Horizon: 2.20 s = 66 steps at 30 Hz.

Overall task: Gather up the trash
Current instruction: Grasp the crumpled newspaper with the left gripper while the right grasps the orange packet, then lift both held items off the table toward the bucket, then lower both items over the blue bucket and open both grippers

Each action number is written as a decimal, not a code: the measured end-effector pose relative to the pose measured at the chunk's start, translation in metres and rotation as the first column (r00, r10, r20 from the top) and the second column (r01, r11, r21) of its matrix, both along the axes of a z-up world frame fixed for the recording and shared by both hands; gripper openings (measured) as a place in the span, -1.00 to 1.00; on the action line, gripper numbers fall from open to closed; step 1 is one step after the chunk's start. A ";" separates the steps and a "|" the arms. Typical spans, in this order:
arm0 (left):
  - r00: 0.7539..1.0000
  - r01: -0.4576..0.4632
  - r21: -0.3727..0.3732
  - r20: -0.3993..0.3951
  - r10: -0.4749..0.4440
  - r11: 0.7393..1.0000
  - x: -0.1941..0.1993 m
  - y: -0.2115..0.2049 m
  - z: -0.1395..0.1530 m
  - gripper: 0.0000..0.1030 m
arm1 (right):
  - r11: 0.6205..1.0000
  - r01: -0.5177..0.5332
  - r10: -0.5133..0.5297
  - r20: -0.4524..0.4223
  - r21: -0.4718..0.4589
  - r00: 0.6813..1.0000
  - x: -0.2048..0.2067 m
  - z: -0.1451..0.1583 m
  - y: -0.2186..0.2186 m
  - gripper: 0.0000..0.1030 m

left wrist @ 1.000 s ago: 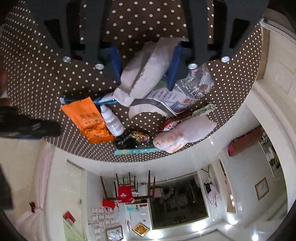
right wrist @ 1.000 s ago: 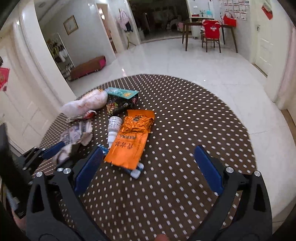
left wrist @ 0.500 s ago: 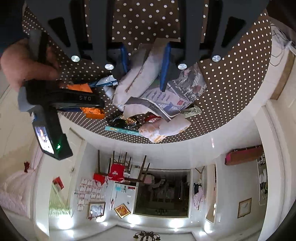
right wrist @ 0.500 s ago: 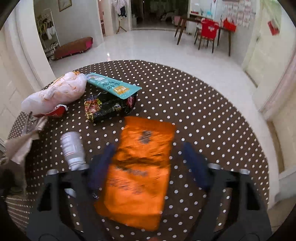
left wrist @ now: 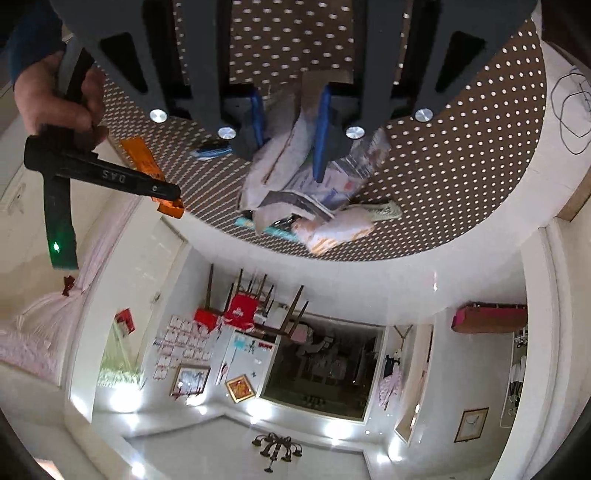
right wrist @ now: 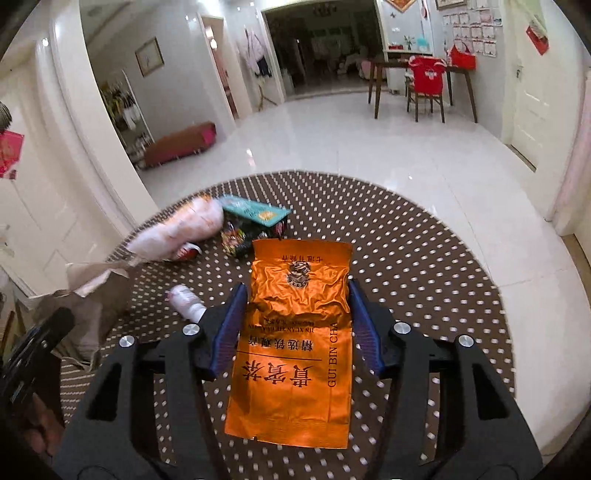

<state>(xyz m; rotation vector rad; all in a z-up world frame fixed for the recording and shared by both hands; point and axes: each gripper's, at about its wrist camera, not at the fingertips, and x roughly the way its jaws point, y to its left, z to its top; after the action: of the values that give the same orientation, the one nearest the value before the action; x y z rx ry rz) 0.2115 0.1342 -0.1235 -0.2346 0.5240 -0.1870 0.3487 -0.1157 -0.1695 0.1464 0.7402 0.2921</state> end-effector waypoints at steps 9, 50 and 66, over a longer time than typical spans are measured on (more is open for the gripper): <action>0.998 0.054 -0.042 0.034 -0.052 0.998 -0.009 -0.030 0.018 -0.76 | 0.998 0.018 -0.022 0.061 0.062 0.998 -0.030 0.030 -0.038 0.06; 0.811 0.560 -0.114 -0.128 -0.571 0.821 0.062 -0.364 -0.021 -0.77 | 0.829 0.525 -0.500 -0.166 0.195 0.850 -0.098 -0.062 -0.342 0.07; 0.716 0.544 -0.060 -0.487 -0.501 0.837 0.119 -0.482 -0.156 -0.04 | 0.751 0.610 -0.479 -0.427 0.253 0.767 -0.065 -0.178 -0.404 0.33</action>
<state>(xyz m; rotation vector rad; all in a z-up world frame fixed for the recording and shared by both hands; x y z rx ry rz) 0.3307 -0.3477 -0.2795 -0.0329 1.1030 -0.6755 0.2842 -0.5193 -0.3473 0.7960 0.9380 -0.1796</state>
